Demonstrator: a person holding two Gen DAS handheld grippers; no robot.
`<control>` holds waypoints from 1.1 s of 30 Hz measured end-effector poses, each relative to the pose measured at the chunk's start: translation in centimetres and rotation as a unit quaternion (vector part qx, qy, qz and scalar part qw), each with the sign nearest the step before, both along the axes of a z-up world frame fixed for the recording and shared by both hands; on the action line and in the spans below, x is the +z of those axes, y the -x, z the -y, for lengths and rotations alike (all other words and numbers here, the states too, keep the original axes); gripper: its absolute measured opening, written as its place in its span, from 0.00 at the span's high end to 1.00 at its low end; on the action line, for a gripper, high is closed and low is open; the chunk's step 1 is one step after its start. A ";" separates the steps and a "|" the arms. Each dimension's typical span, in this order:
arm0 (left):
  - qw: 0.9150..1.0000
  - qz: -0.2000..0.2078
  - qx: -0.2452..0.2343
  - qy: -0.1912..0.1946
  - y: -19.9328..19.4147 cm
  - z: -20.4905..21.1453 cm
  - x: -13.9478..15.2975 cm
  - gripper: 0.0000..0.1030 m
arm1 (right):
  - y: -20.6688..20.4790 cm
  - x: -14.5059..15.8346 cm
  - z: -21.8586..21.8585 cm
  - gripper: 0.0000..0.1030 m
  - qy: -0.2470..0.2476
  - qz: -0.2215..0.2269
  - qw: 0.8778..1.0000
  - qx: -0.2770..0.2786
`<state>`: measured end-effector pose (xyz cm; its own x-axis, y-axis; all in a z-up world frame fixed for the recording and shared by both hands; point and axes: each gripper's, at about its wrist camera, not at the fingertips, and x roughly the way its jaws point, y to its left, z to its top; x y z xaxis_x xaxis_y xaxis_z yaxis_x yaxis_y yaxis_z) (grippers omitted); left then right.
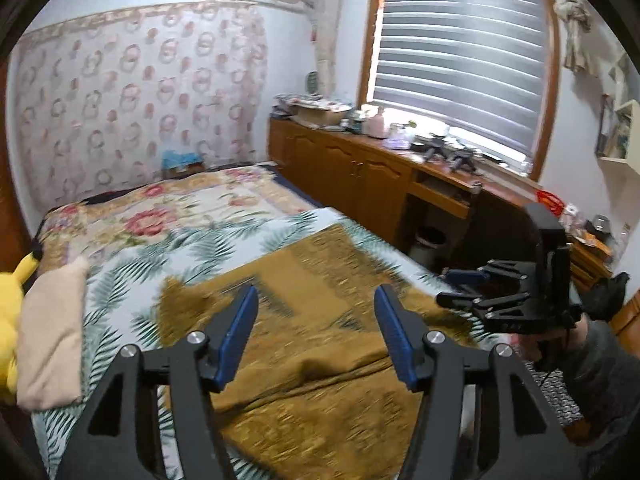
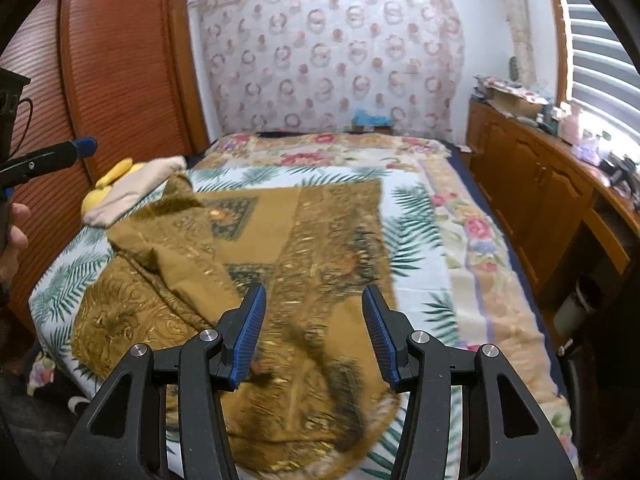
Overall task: Fold small clothes
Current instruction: 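Open the left gripper to release the folded shirt on the bed, then grasp the gold shirt edge with the right gripper and lift it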
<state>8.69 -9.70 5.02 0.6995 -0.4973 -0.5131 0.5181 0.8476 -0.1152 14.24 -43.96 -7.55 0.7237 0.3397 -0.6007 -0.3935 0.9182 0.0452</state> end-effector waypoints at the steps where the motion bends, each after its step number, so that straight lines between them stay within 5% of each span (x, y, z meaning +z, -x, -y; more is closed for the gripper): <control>1: 1.000 -0.004 0.010 -0.002 -0.1 -0.7 -0.6 0.42 | -0.3 -0.2 -0.7 0.51 0.006 -0.002 1.000 0.006; 13: 0.994 -0.023 0.105 0.007 0.7 -8.9 -4.5 0.42 | -3.1 -1.2 -9.0 0.51 0.041 -0.017 0.994 0.099; 33: 0.987 -0.033 0.158 0.015 1.9 -13.1 -6.9 0.42 | -4.6 -3.4 -24.1 0.50 0.106 -0.060 0.954 0.275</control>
